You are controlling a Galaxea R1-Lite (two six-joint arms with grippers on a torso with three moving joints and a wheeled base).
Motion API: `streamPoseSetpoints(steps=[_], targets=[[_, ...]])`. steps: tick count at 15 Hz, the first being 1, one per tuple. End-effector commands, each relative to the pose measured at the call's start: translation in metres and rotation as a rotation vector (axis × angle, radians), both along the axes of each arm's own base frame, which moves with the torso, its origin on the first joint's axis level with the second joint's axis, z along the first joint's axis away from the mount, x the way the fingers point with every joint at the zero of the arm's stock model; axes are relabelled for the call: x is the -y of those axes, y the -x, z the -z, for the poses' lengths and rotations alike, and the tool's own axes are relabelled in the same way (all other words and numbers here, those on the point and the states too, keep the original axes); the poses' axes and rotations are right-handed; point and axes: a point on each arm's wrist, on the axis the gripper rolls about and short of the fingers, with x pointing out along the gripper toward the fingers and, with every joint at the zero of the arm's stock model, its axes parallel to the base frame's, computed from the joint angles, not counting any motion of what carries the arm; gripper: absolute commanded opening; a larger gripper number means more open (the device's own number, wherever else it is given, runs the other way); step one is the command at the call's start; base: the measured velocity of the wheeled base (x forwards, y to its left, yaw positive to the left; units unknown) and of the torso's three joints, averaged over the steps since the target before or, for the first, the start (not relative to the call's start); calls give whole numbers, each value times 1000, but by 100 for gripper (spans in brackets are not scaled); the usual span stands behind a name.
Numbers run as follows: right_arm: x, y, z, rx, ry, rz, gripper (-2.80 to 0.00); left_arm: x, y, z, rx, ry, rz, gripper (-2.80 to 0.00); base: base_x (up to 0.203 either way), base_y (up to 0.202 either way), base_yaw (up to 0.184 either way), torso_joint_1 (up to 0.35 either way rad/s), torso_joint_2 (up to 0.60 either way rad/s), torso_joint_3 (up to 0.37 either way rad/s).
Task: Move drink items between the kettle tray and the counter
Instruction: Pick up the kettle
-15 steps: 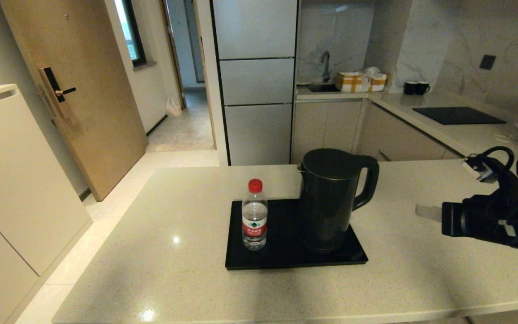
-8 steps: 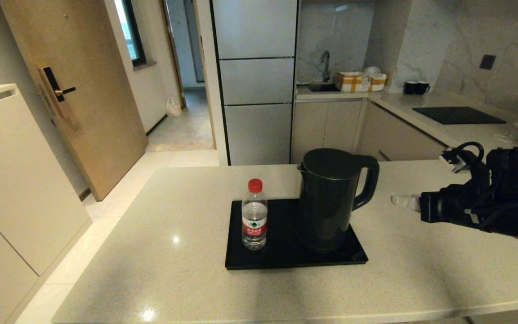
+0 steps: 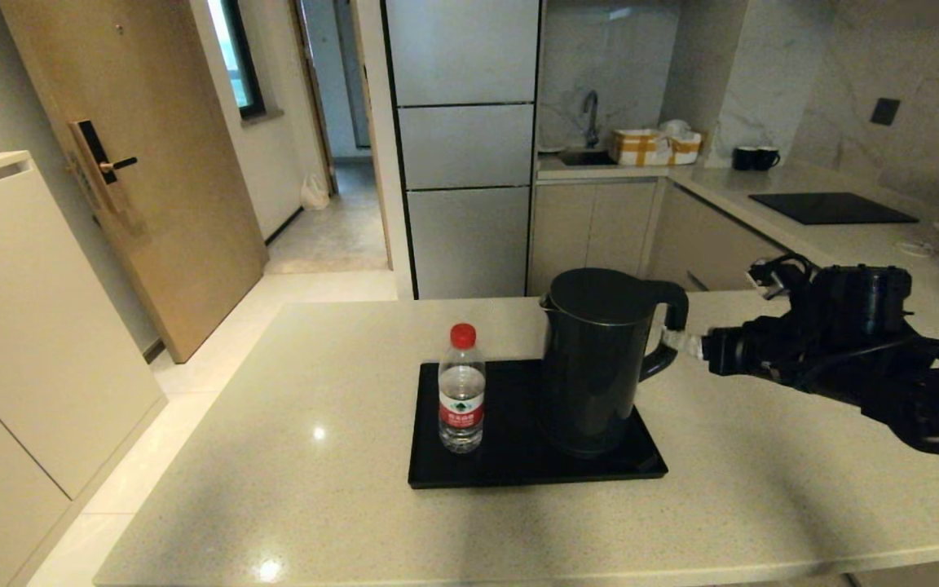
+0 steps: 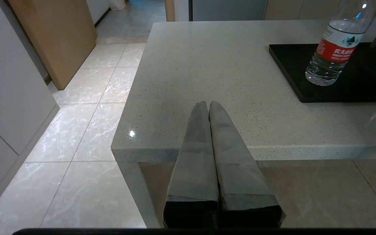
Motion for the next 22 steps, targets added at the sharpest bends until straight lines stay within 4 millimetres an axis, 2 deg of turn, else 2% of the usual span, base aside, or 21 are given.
streamPoseSetpoints(steps=[1,3,6,12,22], targets=[[-3,-23,20,-18,-15,0,0,0,0,0,-1,0,-1,-280,0,0,0,0,0,0],[-4,-35,24,-6,-23,4,0,0,0,0,-1,0,-1,-280,0,0,0,0,0,0],[-4,-38,25,6,-28,7,0,0,0,0,-1,0,-1,-280,0,0,0,0,0,0],[-12,-48,59,67,-15,40,0,0,0,0,-1,0,-1,-280,0,0,0,0,0,0],[-14,-53,68,102,5,89,0,0,0,0,-1,0,-1,-280,0,0,0,0,0,0]])
